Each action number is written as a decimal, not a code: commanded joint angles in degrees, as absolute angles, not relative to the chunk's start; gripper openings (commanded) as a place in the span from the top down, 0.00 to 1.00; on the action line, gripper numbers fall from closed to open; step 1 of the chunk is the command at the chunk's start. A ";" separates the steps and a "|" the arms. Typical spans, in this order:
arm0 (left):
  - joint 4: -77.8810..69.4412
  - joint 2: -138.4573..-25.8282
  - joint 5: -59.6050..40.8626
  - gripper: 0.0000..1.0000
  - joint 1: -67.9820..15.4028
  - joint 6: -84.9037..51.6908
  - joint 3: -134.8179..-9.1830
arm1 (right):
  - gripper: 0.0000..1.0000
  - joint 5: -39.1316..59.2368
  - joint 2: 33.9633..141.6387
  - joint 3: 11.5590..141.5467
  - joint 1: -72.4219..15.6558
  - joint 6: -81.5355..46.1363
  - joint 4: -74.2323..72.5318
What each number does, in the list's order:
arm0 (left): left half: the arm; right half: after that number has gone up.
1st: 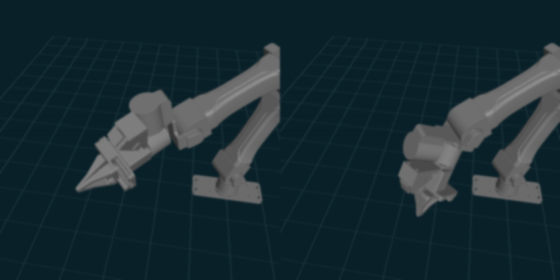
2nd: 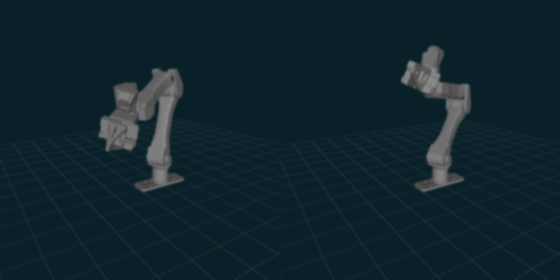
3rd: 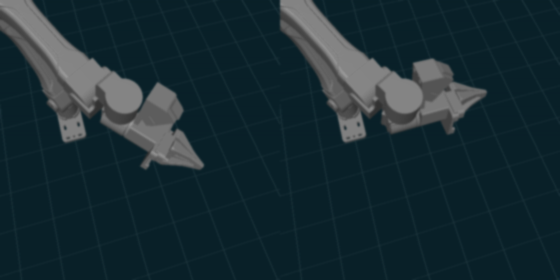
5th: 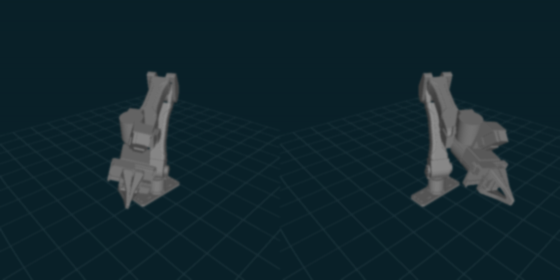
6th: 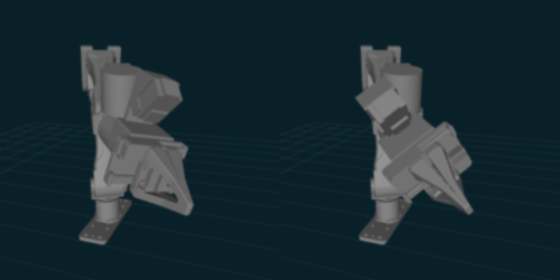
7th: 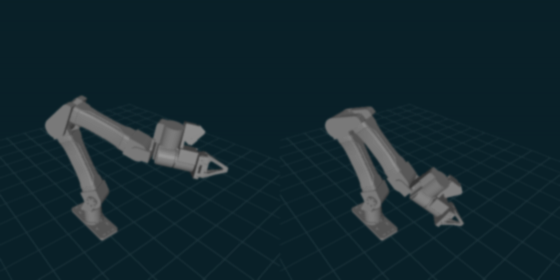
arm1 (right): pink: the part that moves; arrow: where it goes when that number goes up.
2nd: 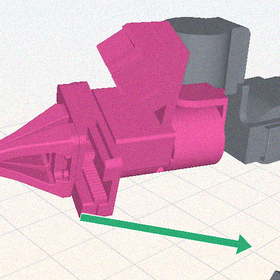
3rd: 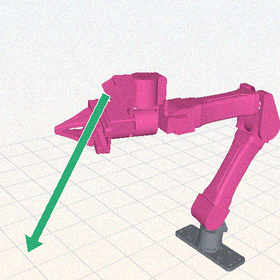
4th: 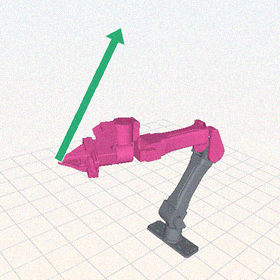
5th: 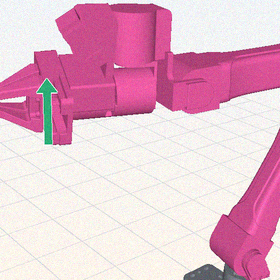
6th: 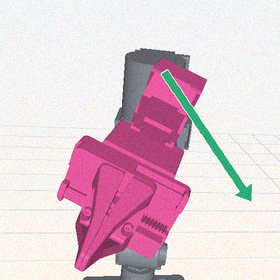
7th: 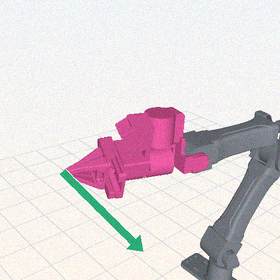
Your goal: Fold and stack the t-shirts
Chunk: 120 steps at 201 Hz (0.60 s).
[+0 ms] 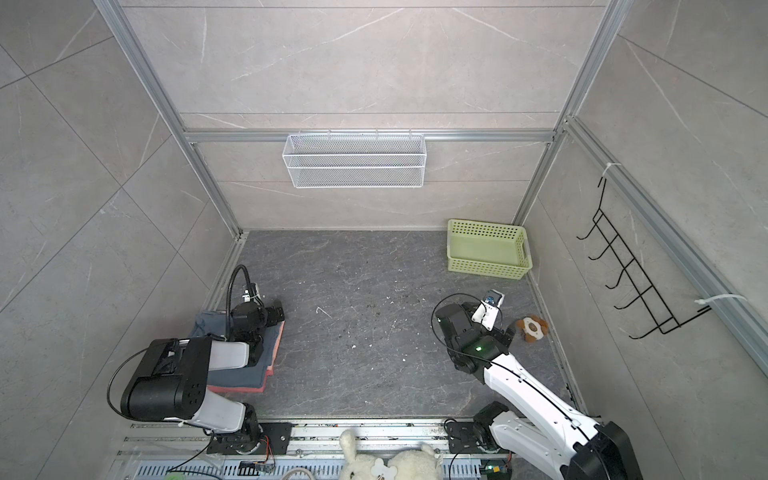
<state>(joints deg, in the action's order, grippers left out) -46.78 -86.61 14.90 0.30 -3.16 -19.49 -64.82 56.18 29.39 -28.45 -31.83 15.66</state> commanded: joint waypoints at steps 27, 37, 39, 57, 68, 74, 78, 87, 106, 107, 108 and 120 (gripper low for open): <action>-49.96 -86.03 15.37 0.00 0.64 -2.56 -19.90 | 0.01 -52.50 65.98 18.52 -22.64 -9.64 -29.03; -49.97 -86.09 15.39 0.00 0.62 -2.60 -19.82 | 0.01 -50.84 68.67 17.15 -21.40 -9.95 -34.11; -49.93 -86.06 15.34 0.00 0.64 -2.58 -19.90 | 0.01 -50.35 69.07 16.83 -21.21 -9.89 -35.09; -50.01 -86.04 15.32 0.00 0.64 -2.61 -19.86 | 0.01 -46.72 72.28 15.82 -19.50 -7.70 -43.21; -49.99 -86.00 15.38 0.00 0.65 -2.55 -19.90 | 0.01 -44.37 73.31 16.92 -18.16 -6.74 -42.57; -50.01 -86.04 15.35 0.00 0.69 -2.61 -19.82 | 0.01 -42.32 73.79 16.77 -17.29 -5.82 -43.90; -49.93 -86.04 15.34 0.00 0.68 -2.62 -19.85 | 0.01 -40.87 74.18 16.50 -16.56 -5.15 -45.16; -50.01 -86.04 15.42 0.00 0.64 -2.55 -19.86 | 0.01 -38.12 74.97 15.65 -15.17 -4.42 -48.23; -50.00 -86.04 15.33 0.00 0.66 -2.62 -19.87 | 0.01 -31.74 80.52 14.48 -10.51 -5.17 -56.86; -49.96 -86.00 15.35 0.00 0.68 -2.58 -19.86 | 0.01 -31.47 80.78 14.58 -10.35 -5.00 -57.26; -49.94 -86.02 15.37 0.00 0.60 -2.57 -19.86 | 0.01 -31.20 80.91 14.63 -10.27 -4.87 -57.46; -49.97 -86.04 15.30 0.00 0.62 -2.57 -19.86 | 0.01 -27.82 79.28 16.96 -9.96 -5.52 -49.26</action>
